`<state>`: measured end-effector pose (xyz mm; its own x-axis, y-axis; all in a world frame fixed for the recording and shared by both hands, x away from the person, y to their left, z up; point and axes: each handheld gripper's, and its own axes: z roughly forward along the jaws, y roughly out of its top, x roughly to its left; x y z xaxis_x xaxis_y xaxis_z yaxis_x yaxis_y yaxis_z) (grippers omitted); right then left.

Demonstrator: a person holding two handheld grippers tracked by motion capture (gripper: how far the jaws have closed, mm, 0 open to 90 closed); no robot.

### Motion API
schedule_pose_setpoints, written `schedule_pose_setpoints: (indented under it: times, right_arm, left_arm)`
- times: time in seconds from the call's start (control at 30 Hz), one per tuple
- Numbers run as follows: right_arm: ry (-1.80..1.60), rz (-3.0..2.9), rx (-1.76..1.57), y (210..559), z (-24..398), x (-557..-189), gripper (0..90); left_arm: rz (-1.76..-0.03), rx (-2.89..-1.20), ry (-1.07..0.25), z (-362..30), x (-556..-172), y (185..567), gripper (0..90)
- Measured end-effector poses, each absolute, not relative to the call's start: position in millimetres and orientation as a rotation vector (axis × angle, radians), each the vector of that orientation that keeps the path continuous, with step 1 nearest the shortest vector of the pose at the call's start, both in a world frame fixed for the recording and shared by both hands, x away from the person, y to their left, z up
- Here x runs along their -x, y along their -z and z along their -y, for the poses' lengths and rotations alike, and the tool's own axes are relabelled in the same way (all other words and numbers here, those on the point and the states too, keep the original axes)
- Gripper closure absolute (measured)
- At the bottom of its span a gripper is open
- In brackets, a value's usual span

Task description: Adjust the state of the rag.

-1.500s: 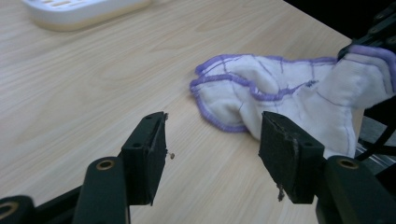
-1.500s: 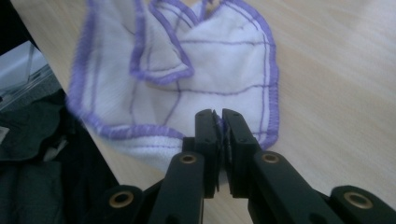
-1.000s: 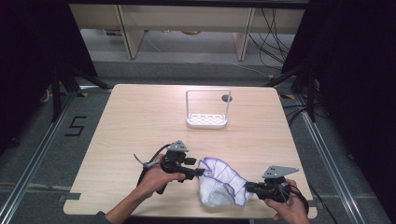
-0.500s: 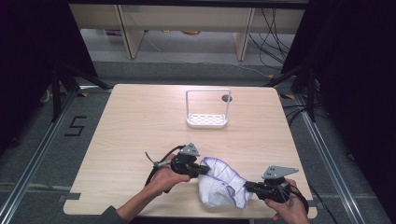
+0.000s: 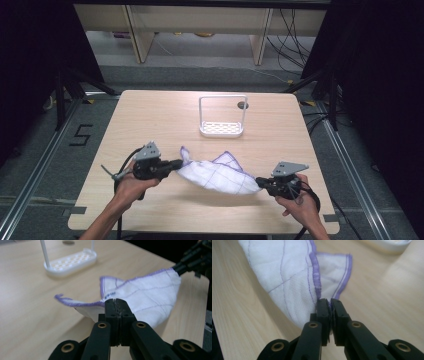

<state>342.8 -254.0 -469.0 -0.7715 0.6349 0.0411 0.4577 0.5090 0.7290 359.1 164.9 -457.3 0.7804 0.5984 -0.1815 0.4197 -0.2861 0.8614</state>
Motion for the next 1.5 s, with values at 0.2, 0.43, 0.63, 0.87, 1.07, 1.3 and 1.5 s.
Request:
schedule_pose_setpoints:
  times: [0.2, 0.43, 0.63, 0.87, 1.07, 1.3, 1.5]
  right_arm:
    - [-1.039, -2.633, -0.927, 490.9, 240.8, -325.4, 85.9]
    - [-1.003, -2.624, -0.942, 491.9, 232.1, -317.1, 70.1]
    - [-1.035, -2.48, -0.934, 463.2, 235.0, -347.3, 51.9]
    - [-0.967, -2.502, -0.959, 463.1, 203.8, -409.8, 50.6]
    - [-0.948, -2.546, -0.956, 476.9, 171.7, -443.4, 51.1]
    - [-0.807, -2.627, -0.893, 496.7, 144.7, -463.1, 56.1]
    - [-0.893, -2.66, -0.892, 498.9, 146.8, -464.5, 84.7]
  left_arm:
    - [-0.793, -1.993, -0.162, -177.4, -324.7, 496.1, 87.9]
    - [-0.869, -2.013, -0.119, -191.8, -320.9, 504.2, 70.6]
    - [-1.002, -1.921, -0.261, -205.0, -341.7, 488.1, 49.2]
    - [-1.044, -2.007, -0.247, -192.4, -369.0, 496.1, 45.0]
    - [-1.04, -2.094, -0.262, -177.9, -371.1, 506.0, 42.6]
    - [-0.932, -2.17, -0.275, -168.1, -372.4, 512.6, 62.0]
    - [-0.917, -2.147, -0.26, -167.7, -374.4, 512.4, 83.9]
